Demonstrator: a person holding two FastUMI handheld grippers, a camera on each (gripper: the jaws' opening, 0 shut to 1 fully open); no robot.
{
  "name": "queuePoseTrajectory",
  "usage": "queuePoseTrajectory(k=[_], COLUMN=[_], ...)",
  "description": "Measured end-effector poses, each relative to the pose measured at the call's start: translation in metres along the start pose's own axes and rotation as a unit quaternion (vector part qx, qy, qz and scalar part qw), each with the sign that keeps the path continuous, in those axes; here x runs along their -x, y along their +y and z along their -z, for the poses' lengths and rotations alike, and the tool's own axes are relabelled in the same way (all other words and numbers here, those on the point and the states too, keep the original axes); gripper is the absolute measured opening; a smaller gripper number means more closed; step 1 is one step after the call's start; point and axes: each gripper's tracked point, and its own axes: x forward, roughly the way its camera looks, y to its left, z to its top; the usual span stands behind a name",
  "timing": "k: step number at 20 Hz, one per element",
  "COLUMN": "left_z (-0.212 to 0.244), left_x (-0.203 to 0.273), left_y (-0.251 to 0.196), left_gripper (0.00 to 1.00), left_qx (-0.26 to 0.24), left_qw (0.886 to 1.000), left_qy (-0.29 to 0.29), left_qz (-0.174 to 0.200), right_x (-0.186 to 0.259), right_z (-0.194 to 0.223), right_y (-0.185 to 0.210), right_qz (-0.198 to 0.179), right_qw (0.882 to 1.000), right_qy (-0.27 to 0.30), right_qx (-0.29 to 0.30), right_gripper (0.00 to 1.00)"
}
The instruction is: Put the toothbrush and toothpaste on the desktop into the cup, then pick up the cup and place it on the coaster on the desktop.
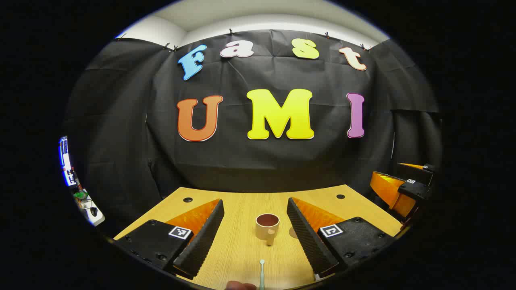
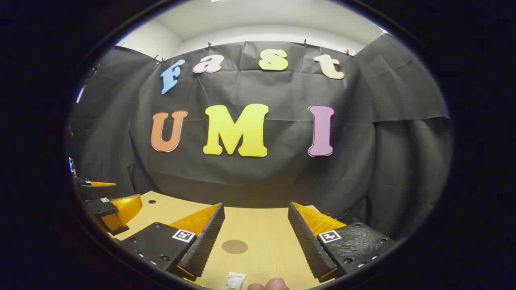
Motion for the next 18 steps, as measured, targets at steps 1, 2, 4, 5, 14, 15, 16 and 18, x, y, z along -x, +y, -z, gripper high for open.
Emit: queuePoseTrajectory(k=[1,2,4,5,14,15,16,18], left_z=[-0.0004,-0.0018,-0.0023,-0.0022,0.003,0.002,0.0015,0.0018], left_x=[-0.0004,-0.0009,-0.0011,-0.0016,-0.0014,-0.0021,-0.0032,-0.0042], left_y=[-0.0008,-0.0009,-0.001,-0.0014,-0.0044,-0.0045,-0.0041,-0.0063], left_gripper=[0.99,0.99,0.99,0.99,0.99,0.99,0.99,0.99], left_qx=[0.0,0.0,-0.001,-0.001,0.006,0.006,0.005,0.002], left_qw=[1.0,1.0,1.0,1.0,1.0,1.0,1.0,1.0], left_qy=[-0.001,-0.001,-0.002,-0.001,0.011,0.01,0.01,0.01], left_qz=[0.0,0.0,0.001,0.003,0.01,0.011,0.012,0.016], right_x=[-0.0009,-0.0014,-0.0016,-0.0012,0.0015,0.0017,0.0014,-0.0001], right_z=[0.0014,0.0014,0.0013,0.0011,0.0032,0.0038,0.0042,0.0045], right_y=[-0.0002,-0.0012,-0.0024,-0.0028,0.0004,-0.0004,-0.0014,-0.0041], right_qz=[0.001,0.002,0.005,0.006,0.004,0.005,0.007,0.013], right_qw=[1.0,1.0,1.0,1.0,1.0,1.0,1.0,1.0], right_qy=[0.001,0.002,0.002,0.001,0.009,0.01,0.011,0.011], right_qx=[-0.001,-0.003,-0.003,-0.002,0.004,0.004,0.002,0.002], right_gripper=[0.92,0.95,0.98,0.95,0.95,0.95,0.95,0.95])
